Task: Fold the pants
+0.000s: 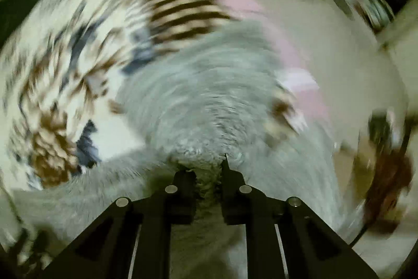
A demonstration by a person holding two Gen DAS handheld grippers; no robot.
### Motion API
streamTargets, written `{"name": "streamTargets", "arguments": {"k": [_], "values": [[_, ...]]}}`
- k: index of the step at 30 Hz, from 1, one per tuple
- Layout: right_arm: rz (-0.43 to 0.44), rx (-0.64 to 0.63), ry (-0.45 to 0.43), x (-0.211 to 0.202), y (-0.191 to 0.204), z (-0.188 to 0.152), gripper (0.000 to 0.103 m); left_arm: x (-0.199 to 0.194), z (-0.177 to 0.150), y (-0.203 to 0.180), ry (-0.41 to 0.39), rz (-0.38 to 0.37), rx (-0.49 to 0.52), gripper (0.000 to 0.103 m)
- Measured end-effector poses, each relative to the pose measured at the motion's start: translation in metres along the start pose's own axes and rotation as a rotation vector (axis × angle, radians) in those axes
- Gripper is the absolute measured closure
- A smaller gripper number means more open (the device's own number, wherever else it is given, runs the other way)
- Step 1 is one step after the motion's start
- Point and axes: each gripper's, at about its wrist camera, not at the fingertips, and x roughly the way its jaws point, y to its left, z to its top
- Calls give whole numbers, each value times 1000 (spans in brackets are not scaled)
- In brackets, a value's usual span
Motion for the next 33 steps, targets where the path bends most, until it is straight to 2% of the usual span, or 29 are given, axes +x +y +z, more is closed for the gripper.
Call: {"name": "streamTargets", "arguments": {"k": [5,7,10,12,13,14,17,18,21,24,27,31,33], "values": [[66,385,49,-23,-122,-55,89,0,-28,-16,49,-43,40,26],[68,523,81,-14,-157,-79,89,3,-36,-24,58,-49,54,26],[31,613,195,21,-191,-108,86,8,-42,-31,73,-43,69,26],[21,604,247,33,-198,-118,68,10,-44,-32,78,-46,72,26],[34,599,247,32,-199,-123,52,9,-44,-31,76,-45,69,26],[41,589,238,29,-196,-125,48,8,-45,-29,73,-43,66,26],[46,471,200,12,-168,-121,47,1,-47,-15,63,-29,37,26],[54,426,193,6,-156,-120,47,-2,-46,-5,71,17,-3,26],[89,255,210,-4,-97,-119,46,-15,-45,33,63,41,-68,26],[161,132,279,0,-21,-138,46,-29,-41,80,51,93,-134,26],[212,97,351,9,38,-163,46,-35,-32,137,50,141,-213,26],[196,97,425,35,113,-207,46,-29,-8,208,56,202,-301,26],[175,106,443,43,139,-220,46,-21,6,234,56,194,-342,26]]}}
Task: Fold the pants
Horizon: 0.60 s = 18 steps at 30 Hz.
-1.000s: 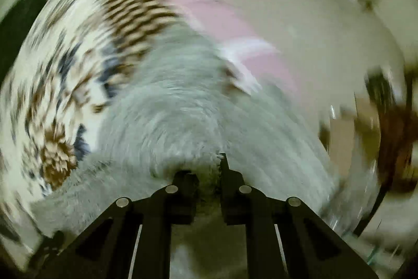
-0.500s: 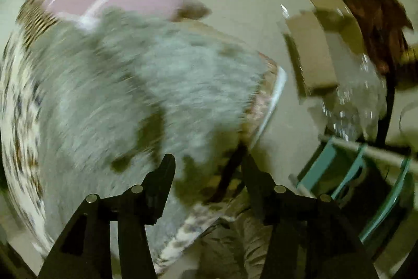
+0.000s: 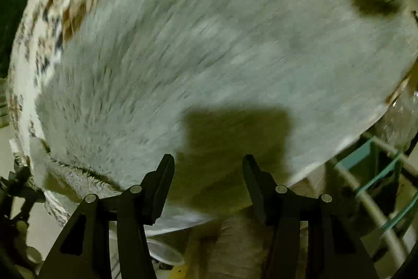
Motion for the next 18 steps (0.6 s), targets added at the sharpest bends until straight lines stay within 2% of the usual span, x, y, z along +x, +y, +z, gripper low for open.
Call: {"name": "streamTargets", "arguments": {"k": [5,6,7,8,9,11,13,16,18], "values": [[-120,-34,-32,24,52,-19,46,37,47,22,41,-69,-105,26],[-133,-40,-36,26,56,-21,46,46,53,24,46,-69,-92,32],[-154,-49,-41,28,61,-24,46,56,55,26,55,-82,-75,69],[-167,-56,-43,29,64,-26,46,64,54,31,71,-99,-64,94],[-175,-61,-44,29,68,-27,46,67,50,38,74,-112,-60,100],[-188,-74,-41,28,75,-32,46,60,35,64,26,-161,-47,100],[-202,-95,-37,26,92,-37,46,49,16,96,-9,-174,-58,100],[-220,-132,-33,22,101,-55,46,38,-31,148,16,-213,-160,99],[-240,-174,-28,20,115,-70,46,38,-65,182,69,-230,-244,96]]}}
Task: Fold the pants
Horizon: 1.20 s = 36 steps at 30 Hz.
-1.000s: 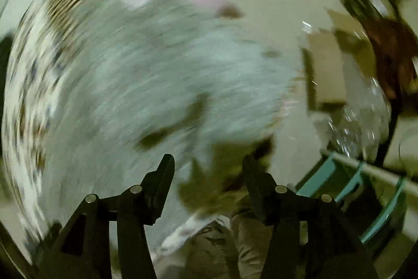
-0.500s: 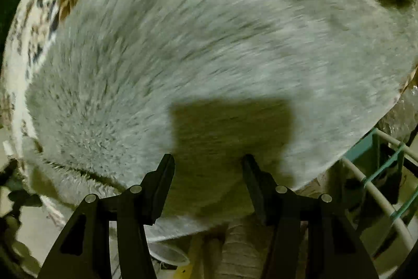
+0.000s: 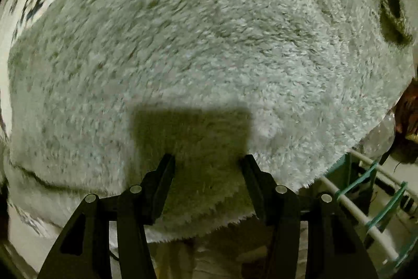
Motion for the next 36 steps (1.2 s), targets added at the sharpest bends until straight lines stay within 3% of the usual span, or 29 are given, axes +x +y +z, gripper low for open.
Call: {"name": "streamTargets", "arguments": {"k": [2,5,7,9,11,14,17,18,19,21,22,23,24,25,26,30,36], "values": [[-10,-28,2,-3,5,-14,46,-2,-23,35,45,-52,-134,96],[8,-52,14,-5,14,-39,44,-12,-48,68,28,-137,-304,73],[34,-37,14,-7,16,-55,38,-21,-53,77,-24,-177,-359,41],[65,-11,18,-9,9,-63,38,-24,-50,80,-63,-209,-391,36],[108,37,20,-11,4,-75,38,-22,-42,80,-89,-203,-386,36],[177,121,32,-6,-3,-86,38,-6,-24,80,-121,-119,-368,36],[253,227,35,4,-11,-91,38,14,-9,81,-126,-88,-365,37],[277,264,29,7,-13,-93,38,20,-6,85,-133,-84,-362,42],[287,289,22,10,-13,-94,38,22,-4,89,-142,-81,-362,67],[317,339,-5,13,-12,-101,38,22,-3,90,-163,-70,-339,83],[319,346,-18,12,-12,-103,44,19,-4,89,-180,-66,-327,86],[308,348,-42,7,-13,-107,63,14,-6,88,-202,-61,-311,87],[282,335,-72,-1,-9,-114,74,7,-9,86,-220,-51,-292,87],[265,315,-88,-8,-6,-118,91,2,-12,87,-230,-53,-281,87],[249,299,-99,-16,-4,-123,96,-2,-13,88,-234,-54,-278,87],[220,211,-139,-49,9,-163,98,-8,-19,103,-205,-50,-289,87],[170,161,-124,-72,14,-193,103,1,-24,110,-174,-5,-275,87]]}}
